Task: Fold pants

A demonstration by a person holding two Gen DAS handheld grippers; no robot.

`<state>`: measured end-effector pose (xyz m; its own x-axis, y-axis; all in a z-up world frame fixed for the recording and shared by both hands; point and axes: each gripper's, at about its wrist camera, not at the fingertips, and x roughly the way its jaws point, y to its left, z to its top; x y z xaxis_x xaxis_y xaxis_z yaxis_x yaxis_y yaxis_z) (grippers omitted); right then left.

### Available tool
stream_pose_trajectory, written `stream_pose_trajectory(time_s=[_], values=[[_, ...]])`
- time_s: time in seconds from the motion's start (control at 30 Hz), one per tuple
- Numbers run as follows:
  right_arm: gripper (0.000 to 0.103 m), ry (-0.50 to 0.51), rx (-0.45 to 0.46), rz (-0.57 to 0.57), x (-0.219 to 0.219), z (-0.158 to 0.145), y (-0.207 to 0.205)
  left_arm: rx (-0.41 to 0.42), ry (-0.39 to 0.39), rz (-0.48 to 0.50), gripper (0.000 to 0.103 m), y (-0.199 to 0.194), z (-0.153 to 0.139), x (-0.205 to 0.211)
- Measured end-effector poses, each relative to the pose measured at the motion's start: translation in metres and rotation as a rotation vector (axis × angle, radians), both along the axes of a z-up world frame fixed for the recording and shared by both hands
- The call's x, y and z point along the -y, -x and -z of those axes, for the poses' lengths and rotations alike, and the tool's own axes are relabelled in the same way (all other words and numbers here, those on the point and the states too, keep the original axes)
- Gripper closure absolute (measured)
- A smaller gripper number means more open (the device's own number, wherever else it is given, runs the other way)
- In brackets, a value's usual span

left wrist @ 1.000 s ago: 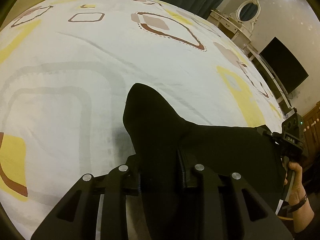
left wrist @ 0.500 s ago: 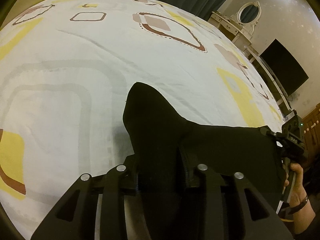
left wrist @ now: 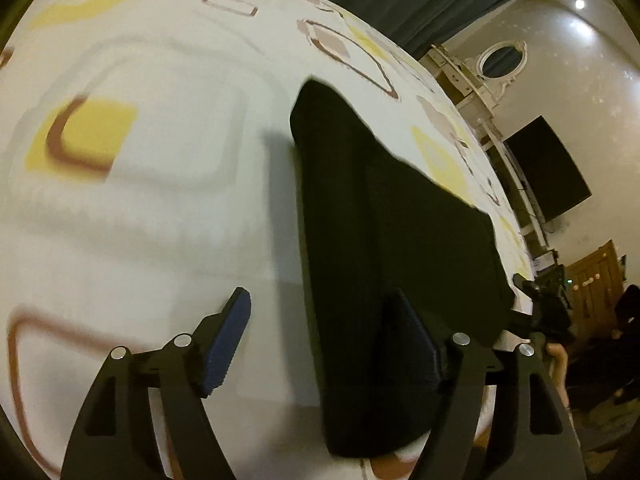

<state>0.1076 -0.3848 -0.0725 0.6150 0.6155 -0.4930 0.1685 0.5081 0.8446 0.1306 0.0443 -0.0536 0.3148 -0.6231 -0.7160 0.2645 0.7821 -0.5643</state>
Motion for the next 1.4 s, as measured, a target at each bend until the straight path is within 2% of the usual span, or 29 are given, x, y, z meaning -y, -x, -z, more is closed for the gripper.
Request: stream_pose_trajectory(time_s=[0.1,0.17,0.23,0.3,0.33,0.37,0.47,0.57,0.63,0.8,0.97,1.2,1.4], values=[[0.027,-0.012,0.007,-0.030,-0.012,0.000,0.014,-0.032,0.031,0.029,0.030,0.021,0.004,0.004],[0.026,0.007,0.005,-0.035,-0.018,0.000,0.017,-0.018,0.010,0.030,0.030,0.029,0.005,0.013],[0.028,0.013,0.002,-0.026,-0.021,0.000,0.018,-0.027,0.022,0.035,0.030,0.028,0.006,0.020],[0.045,0.034,-0.019,-0.017,-0.023,0.001,0.018,-0.044,0.041,0.041,0.042,0.027,0.006,0.028],[0.056,0.047,-0.037,-0.023,-0.024,0.002,0.018,-0.044,0.014,0.042,0.046,0.027,0.006,0.033],[0.062,0.049,-0.043,-0.029,-0.024,0.004,0.018,-0.038,-0.001,0.042,0.051,0.027,0.006,0.035],[0.069,0.031,-0.039,-0.027,-0.022,0.002,0.020,-0.044,-0.006,0.032,0.064,0.027,0.002,0.036],[0.072,0.044,-0.017,-0.028,-0.023,-0.008,0.024,-0.050,0.007,0.023,0.071,0.029,-0.006,0.031],[0.072,0.017,-0.001,-0.024,-0.024,-0.014,0.029,-0.046,0.001,0.024,0.072,0.031,-0.010,0.031],[0.073,0.029,-0.002,-0.043,-0.026,-0.019,0.043,-0.023,-0.049,0.043,0.072,0.045,-0.017,0.036],[0.073,0.018,-0.014,-0.044,-0.026,-0.011,0.060,-0.015,-0.050,0.048,0.072,0.056,-0.011,0.039],[0.073,-0.016,-0.023,-0.022,-0.022,0.012,0.062,0.004,-0.032,0.056,0.071,0.055,0.000,0.029],[0.072,-0.026,-0.020,-0.018,-0.024,0.013,0.063,-0.005,-0.017,0.055,0.070,0.060,0.000,0.028]])
